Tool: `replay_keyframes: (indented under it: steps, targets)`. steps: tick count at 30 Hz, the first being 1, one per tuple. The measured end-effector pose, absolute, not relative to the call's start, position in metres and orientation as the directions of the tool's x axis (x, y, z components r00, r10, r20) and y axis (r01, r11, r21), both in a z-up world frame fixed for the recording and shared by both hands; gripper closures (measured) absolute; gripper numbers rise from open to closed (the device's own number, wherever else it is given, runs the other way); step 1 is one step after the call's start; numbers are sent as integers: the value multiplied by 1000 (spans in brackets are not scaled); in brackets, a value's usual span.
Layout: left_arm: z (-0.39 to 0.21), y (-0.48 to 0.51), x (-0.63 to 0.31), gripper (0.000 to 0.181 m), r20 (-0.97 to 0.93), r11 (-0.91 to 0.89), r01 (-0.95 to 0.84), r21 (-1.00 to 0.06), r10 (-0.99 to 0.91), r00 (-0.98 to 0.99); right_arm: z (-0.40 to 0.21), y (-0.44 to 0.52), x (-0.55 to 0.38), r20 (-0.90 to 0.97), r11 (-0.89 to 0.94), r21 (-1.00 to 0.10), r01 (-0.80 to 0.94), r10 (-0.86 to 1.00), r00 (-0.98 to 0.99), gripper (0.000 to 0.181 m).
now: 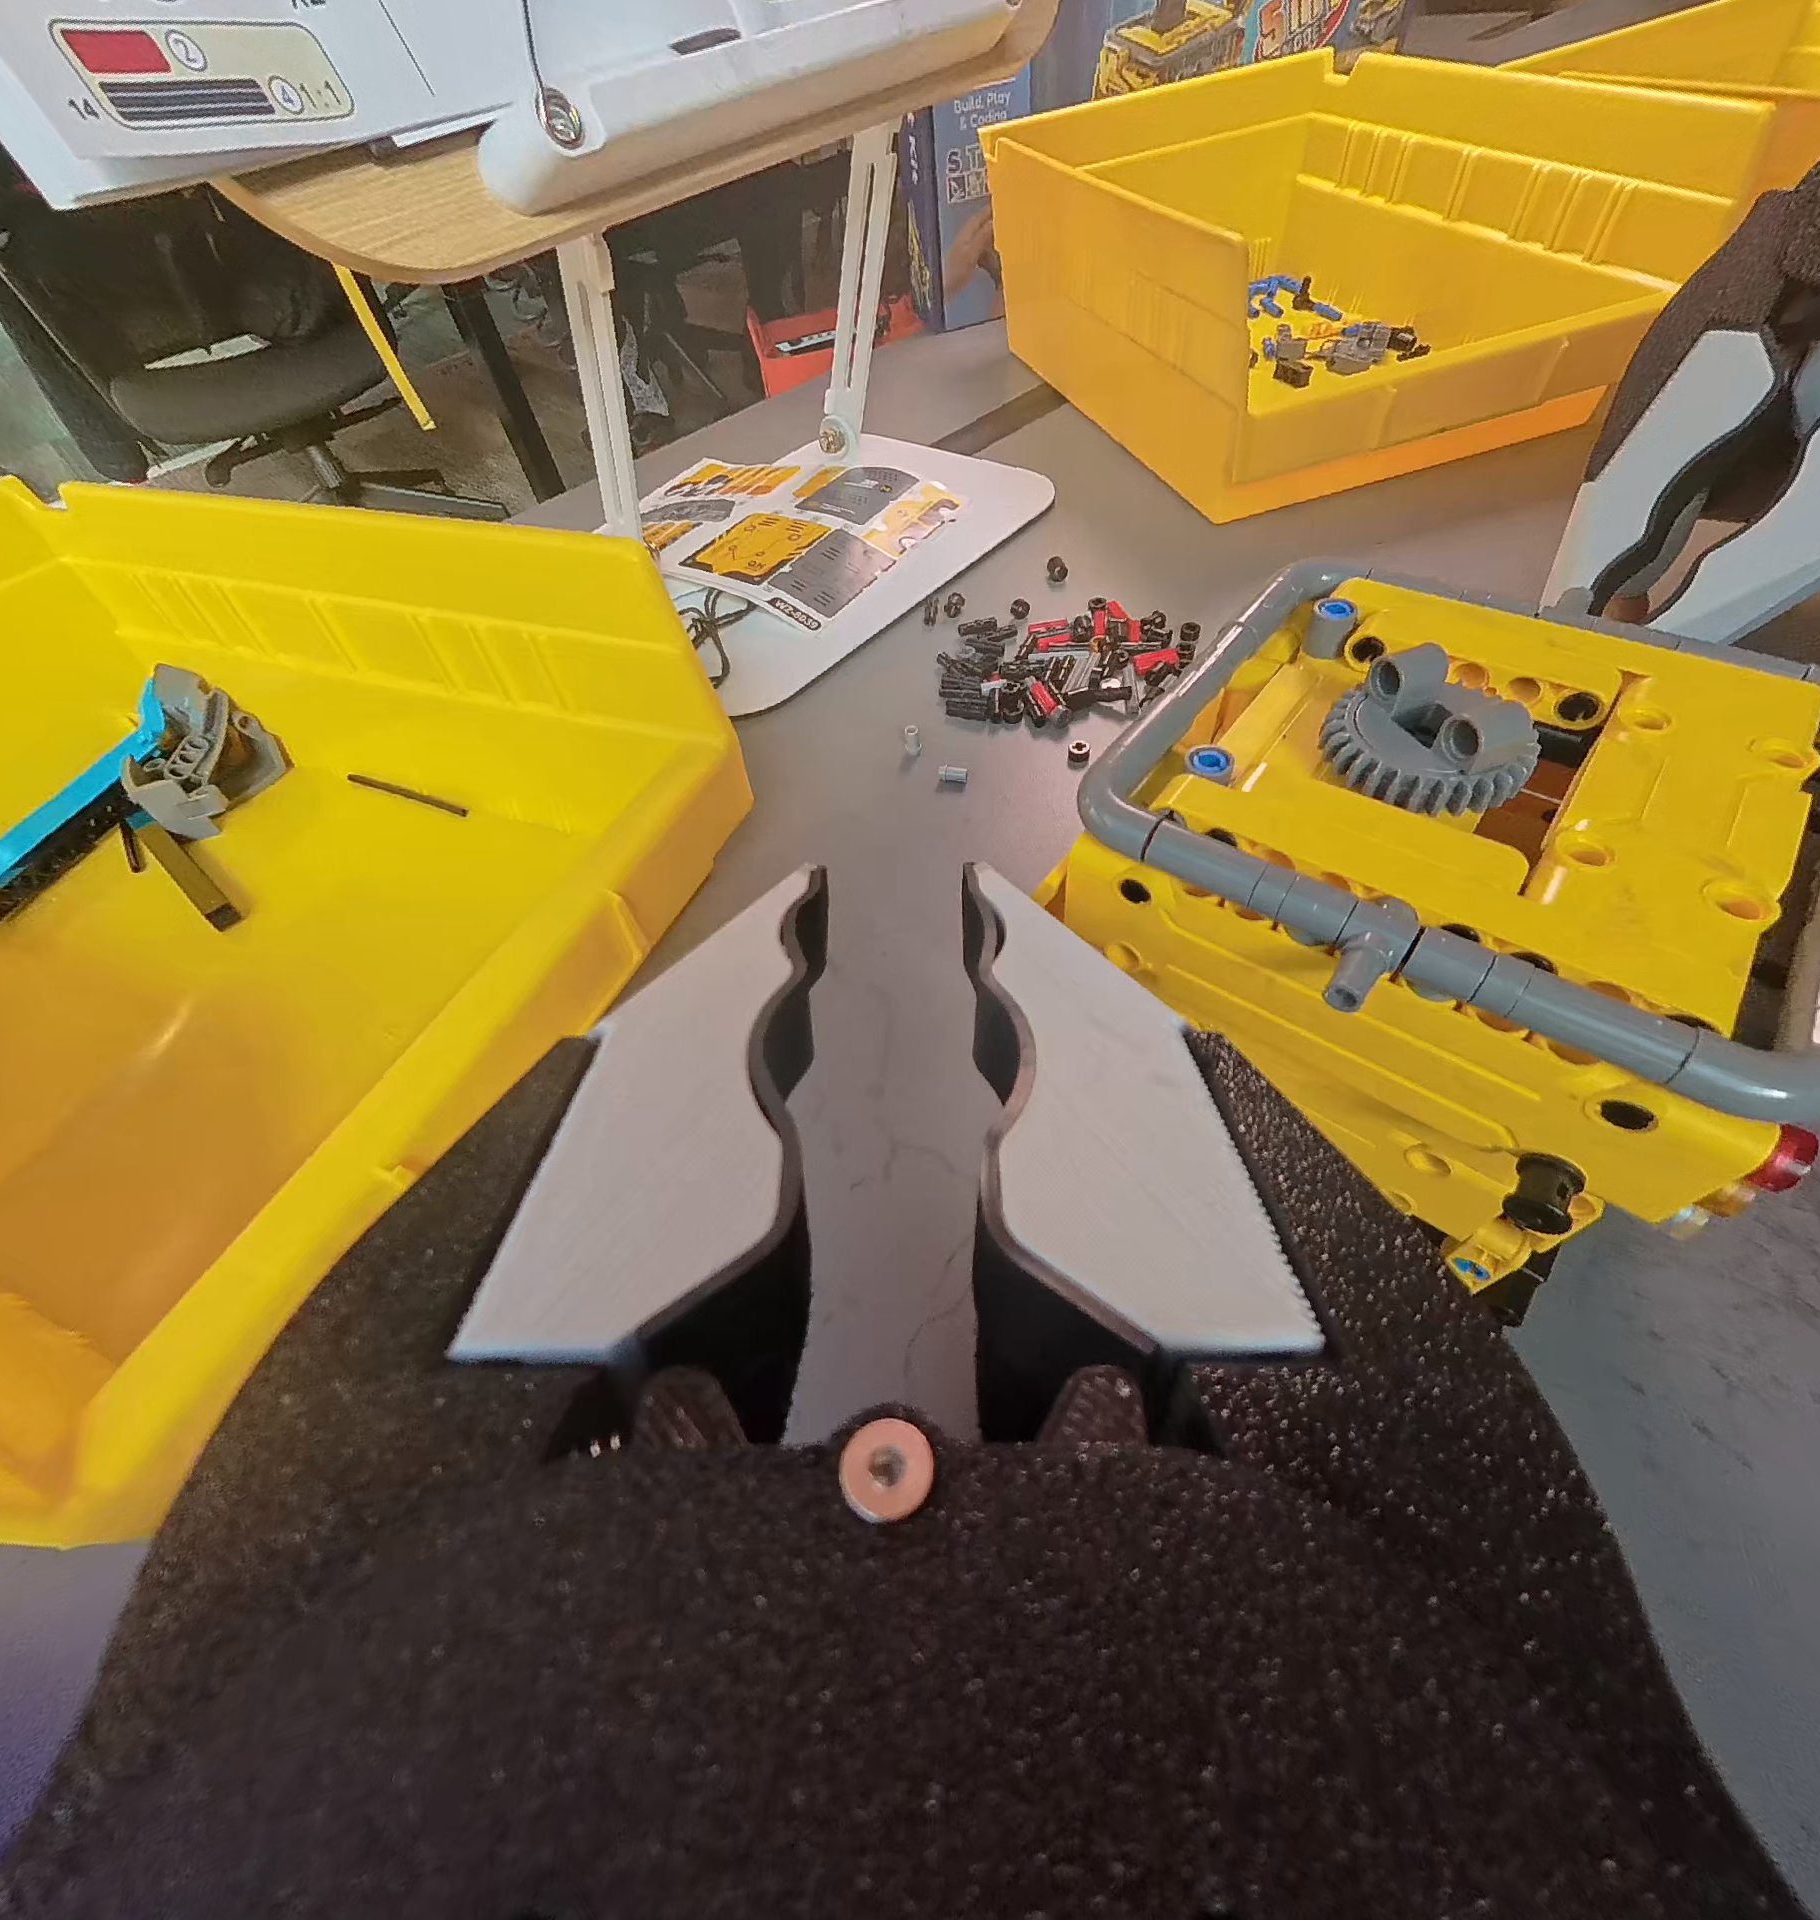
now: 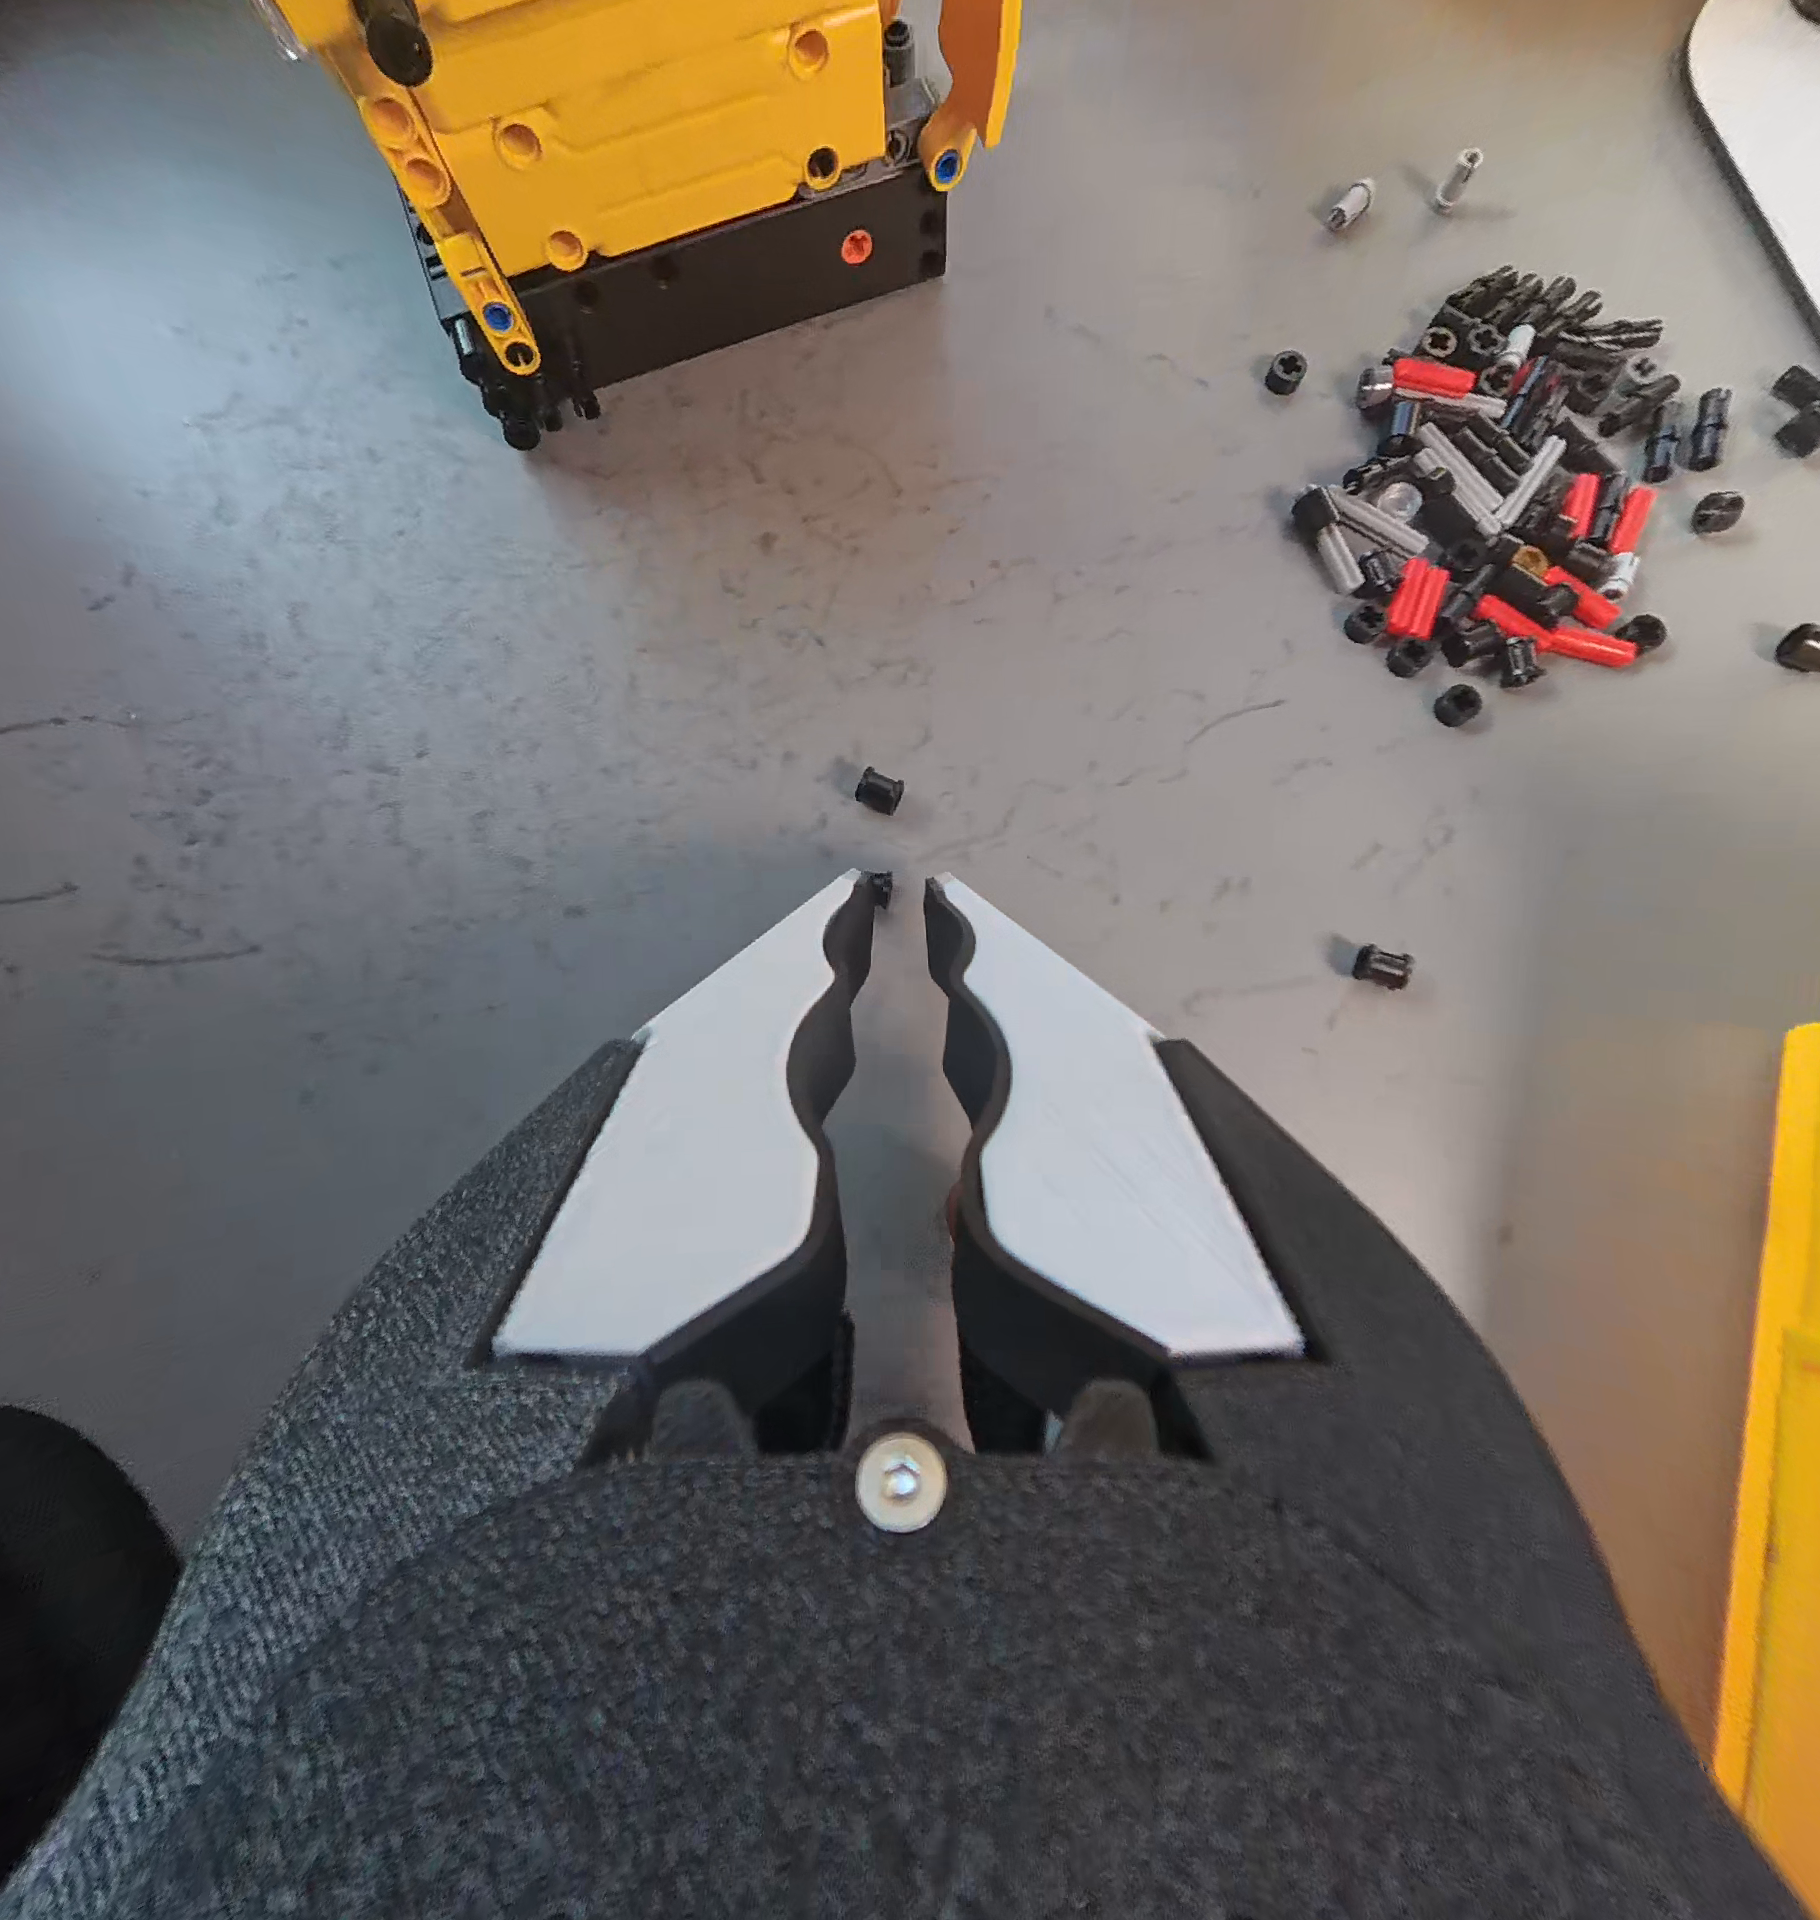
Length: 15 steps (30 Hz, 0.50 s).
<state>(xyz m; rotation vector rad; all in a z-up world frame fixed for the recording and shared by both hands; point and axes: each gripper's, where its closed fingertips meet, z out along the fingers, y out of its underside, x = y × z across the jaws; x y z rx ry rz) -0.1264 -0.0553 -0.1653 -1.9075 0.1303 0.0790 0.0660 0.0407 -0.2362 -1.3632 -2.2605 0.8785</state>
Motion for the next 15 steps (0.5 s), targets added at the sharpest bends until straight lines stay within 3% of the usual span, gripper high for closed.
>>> replay_keyframes:
  steps: [15]
  targets:
    - [-166, -55, -126, 157, -119, -331, -130, -935, -54, 991, -241, 26, 69, 108, 513, -602, 612, 812, -574, 171]
